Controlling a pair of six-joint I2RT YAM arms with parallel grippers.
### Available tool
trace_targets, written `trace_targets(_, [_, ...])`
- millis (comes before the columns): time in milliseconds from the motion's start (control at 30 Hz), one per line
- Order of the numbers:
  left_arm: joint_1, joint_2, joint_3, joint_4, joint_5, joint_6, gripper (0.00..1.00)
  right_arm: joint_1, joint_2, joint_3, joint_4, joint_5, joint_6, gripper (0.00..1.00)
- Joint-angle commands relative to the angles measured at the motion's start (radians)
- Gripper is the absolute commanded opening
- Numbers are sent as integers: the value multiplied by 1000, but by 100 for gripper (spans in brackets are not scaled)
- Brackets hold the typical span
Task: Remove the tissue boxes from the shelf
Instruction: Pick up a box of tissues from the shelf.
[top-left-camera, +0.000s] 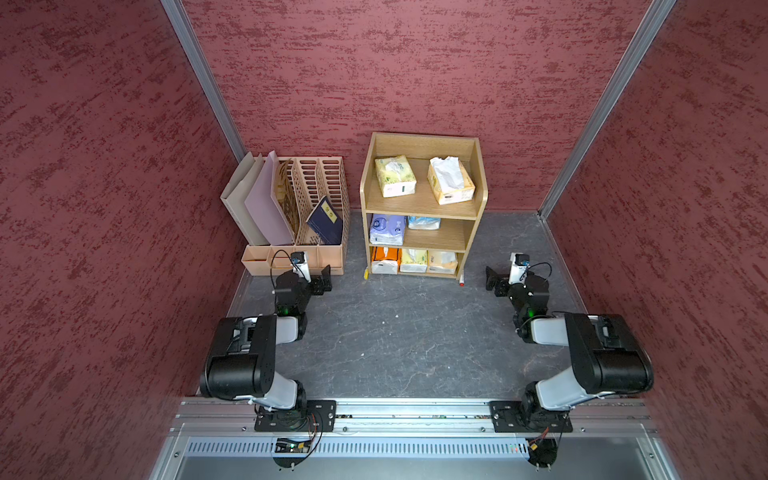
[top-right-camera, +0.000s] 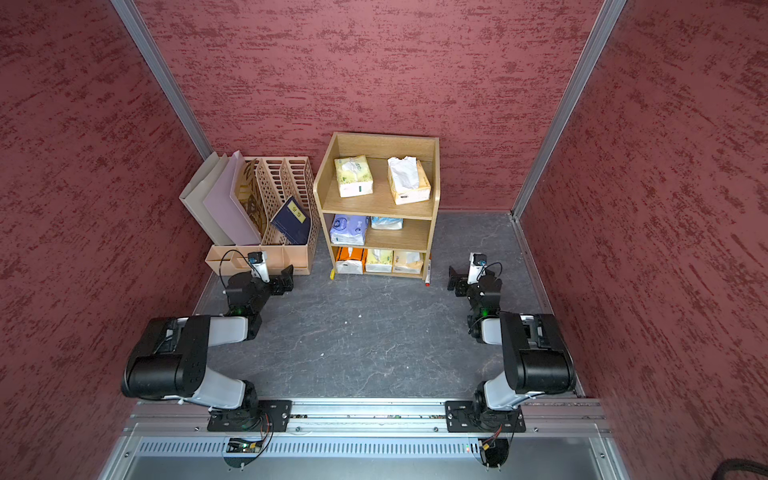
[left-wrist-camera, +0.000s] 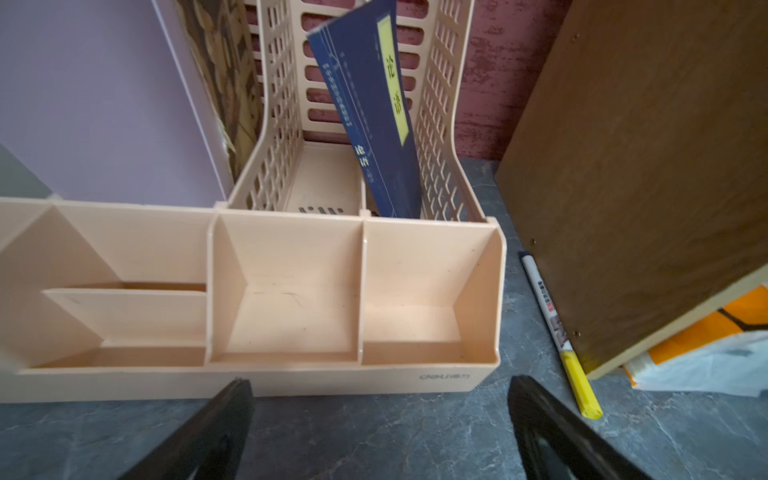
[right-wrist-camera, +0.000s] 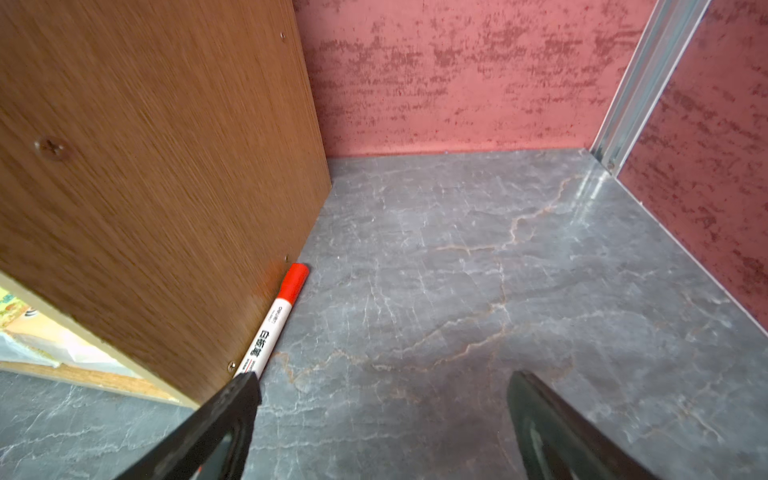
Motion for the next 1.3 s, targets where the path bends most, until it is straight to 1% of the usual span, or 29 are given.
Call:
trace_targets(0, [-7,-97,142,-329,-76,-51,100,5,-107,214,-413,94,57,98])
trace_targets(33, [-10,-119,204,-476,-86,-80,100,5,-115,293,-571,109,78,98])
trace_targets(67, [-14,-136,259,-588,-91,-97,100,7,-121,344,-677,123,85,98])
trace_targets(100, [-19,-154,310,-696,-107,-113,100,11,-135,380,-766,162,109,98])
trace_targets(133, [-27,-176,348,-777,-138,-141,100,12,-162,391,-811,208,144,98])
trace_targets(200, [-34,-231,406,-881,-195,-196,100,12,-232,371,-829,272,225,99])
trace_targets(233, [-33,-264,425,-914,-242,-245,100,11,-275,370,-864,305,291,98])
trace_targets(267, [-31,-296,449,-970,-315,-347,100,6,-311,384,-924,294,325,98])
trace_targets(300, [-11,-331,475,-1033,-332,-446,100,4,-344,396,-962,250,322,98])
trace_targets(367, [58,-381,482,-1031,-113,-464,100,2,-378,442,-1065,191,330,99])
trace_targets(400, [84,-397,484,-1017,-8,-494,100,2,-382,478,-1130,143,331,98])
trace_targets(433, [88,-403,496,-1021,42,-525,100,2,-380,515,-1203,98,332,98])
trace_targets(500, [65,-384,570,-1094,70,-545,100,1,-375,582,-1334,40,356,98])
trace_targets(533, [43,-367,617,-1152,48,-536,100,2,-379,600,-1381,23,385,98])
trace_targets(600, [-25,-331,723,-1255,-28,-503,100,5,-429,578,-1406,-37,442,98])
trace_targets(667, [-66,-309,789,-1270,13,-434,100,23,-495,533,-1398,-63,494,95])
trace_targets(700, [-81,-302,815,-1274,35,-412,100,42,-516,532,-1423,-58,510,94])
trace_targets(733, [-93,-296,839,-1277,35,-420,100,68,-526,547,-1464,-32,517,93])
trace_targets(800, [-99,-278,891,-1296,66,-462,100,150,-530,595,-1574,46,520,91])
trace_targets(867, [-110,-245,941,-1328,103,-472,100,234,-535,634,-1652,111,538,92])
trace_targets(933, [-147,-195,1007,-1397,82,-467,100,324,-550,657,-1705,163,573,91])
trace_targets(1033, [-196,-86,1184,-1560,92,-429,100,461,-566,698,-1739,208,650,91])
trace_targets(1067, [-216,-57,1245,-1601,89,-406,100,513,-561,721,-1736,217,659,87])
trace_targets(1133, [-245,-25,1332,-1636,72,-375,100,598,-516,793,-1725,224,665,84])
trace_targets(1167, [-249,-16,1366,-1632,84,-362,100,629,-472,844,-1720,219,660,84])
trace_targets(1267, [-248,-4,1422,-1581,168,-340,100,685,-315,1046,-1686,185,617,81])
